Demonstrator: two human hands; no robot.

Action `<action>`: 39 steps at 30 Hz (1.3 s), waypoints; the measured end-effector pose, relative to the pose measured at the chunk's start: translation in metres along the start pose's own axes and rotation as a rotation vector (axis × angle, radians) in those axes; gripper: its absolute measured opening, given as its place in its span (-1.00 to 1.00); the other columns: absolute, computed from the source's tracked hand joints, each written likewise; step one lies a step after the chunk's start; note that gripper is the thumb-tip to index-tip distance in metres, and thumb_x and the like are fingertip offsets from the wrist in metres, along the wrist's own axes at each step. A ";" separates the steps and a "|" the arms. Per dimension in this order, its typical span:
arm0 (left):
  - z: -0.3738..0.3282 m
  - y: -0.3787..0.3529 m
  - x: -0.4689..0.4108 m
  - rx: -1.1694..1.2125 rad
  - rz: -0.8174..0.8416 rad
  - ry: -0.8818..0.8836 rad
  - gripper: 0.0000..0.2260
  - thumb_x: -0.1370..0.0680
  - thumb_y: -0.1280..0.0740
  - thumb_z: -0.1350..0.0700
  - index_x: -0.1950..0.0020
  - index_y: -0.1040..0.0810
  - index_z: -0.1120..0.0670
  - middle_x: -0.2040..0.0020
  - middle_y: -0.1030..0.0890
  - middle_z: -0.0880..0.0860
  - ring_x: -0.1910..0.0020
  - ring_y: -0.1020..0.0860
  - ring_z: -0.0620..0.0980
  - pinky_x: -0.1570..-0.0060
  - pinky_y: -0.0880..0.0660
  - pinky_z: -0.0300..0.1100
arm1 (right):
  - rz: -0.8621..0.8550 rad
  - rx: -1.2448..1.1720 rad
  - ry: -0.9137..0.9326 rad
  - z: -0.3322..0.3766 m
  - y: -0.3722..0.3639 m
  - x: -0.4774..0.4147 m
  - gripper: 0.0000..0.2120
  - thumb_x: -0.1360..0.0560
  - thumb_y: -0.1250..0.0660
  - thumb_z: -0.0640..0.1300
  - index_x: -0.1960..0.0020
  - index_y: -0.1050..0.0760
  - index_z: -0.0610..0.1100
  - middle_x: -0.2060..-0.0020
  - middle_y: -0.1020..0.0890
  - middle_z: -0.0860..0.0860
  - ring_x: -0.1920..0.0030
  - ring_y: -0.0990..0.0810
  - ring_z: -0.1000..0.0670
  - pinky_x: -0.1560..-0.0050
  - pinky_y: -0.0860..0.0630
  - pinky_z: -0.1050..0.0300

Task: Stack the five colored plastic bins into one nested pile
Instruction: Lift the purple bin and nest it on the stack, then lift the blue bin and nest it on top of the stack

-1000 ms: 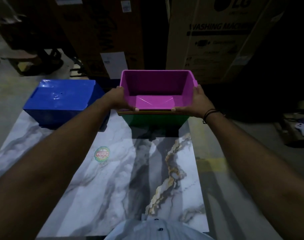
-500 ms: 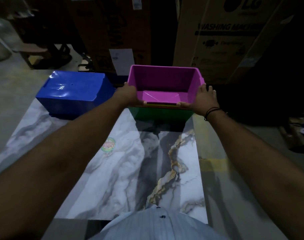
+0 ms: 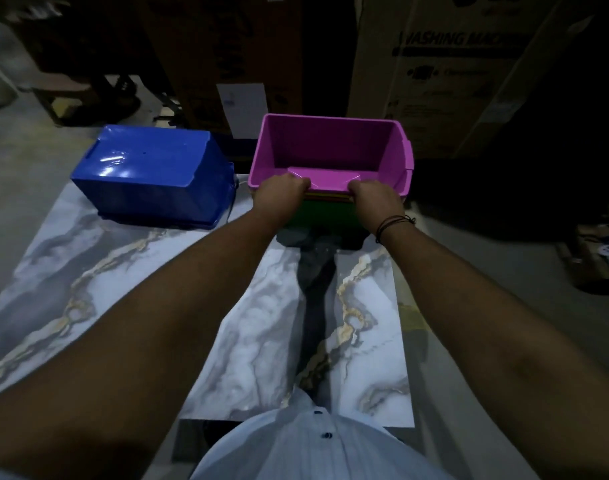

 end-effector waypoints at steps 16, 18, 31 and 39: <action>0.025 -0.018 0.041 -0.009 -0.139 -0.076 -0.41 -0.59 -0.34 -0.05 -0.58 -0.28 0.07 -0.45 -0.45 0.17 -0.40 -0.43 0.22 -0.44 -0.29 0.16 | -0.007 0.058 -0.071 0.011 -0.021 0.009 -0.48 -0.50 -0.36 -0.07 -0.40 -0.35 -0.24 -0.26 -0.50 -0.26 -0.31 -0.44 -0.27 -0.44 -0.25 -0.24; 0.042 -0.017 0.060 -0.005 -0.216 -0.124 -0.38 -0.59 -0.33 -0.07 -0.60 -0.27 0.07 -0.52 -0.38 0.16 -0.46 -0.36 0.21 -0.47 -0.25 0.15 | -0.105 0.024 -0.084 0.027 -0.016 0.013 -0.39 -0.49 -0.39 -0.04 -0.44 -0.31 -0.26 -0.34 -0.44 -0.28 -0.39 -0.35 -0.30 -0.50 -0.17 -0.27; 0.284 -0.002 0.152 0.017 -0.341 0.168 -0.49 -0.54 -0.39 -0.05 -0.46 -0.46 0.07 -0.47 -0.46 0.17 -0.39 -0.45 0.24 -0.36 -0.32 0.13 | -0.241 -0.093 0.322 0.275 -0.029 -0.030 -0.50 -0.42 -0.32 -0.09 -0.33 -0.46 -0.23 -0.29 -0.49 -0.21 -0.32 -0.40 -0.29 -0.44 -0.27 -0.19; 0.436 -0.011 0.180 0.227 -0.264 0.546 -0.47 -0.56 -0.36 -0.06 -0.49 -0.39 0.10 -0.51 -0.36 0.21 -0.38 -0.40 0.31 -0.30 -0.39 0.18 | 0.084 -0.407 -0.032 0.341 -0.087 -0.085 -0.37 -0.50 -0.36 -0.06 -0.50 -0.24 -0.16 -0.48 -0.23 -0.18 -0.36 -0.43 -0.27 -0.29 -0.47 -0.12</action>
Point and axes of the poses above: each hand's wrist, its own x-axis away from the middle knuckle, its own y-axis out of the back of the hand, z = x × y, the point moved 8 cm from there along -x, towards the middle knuckle
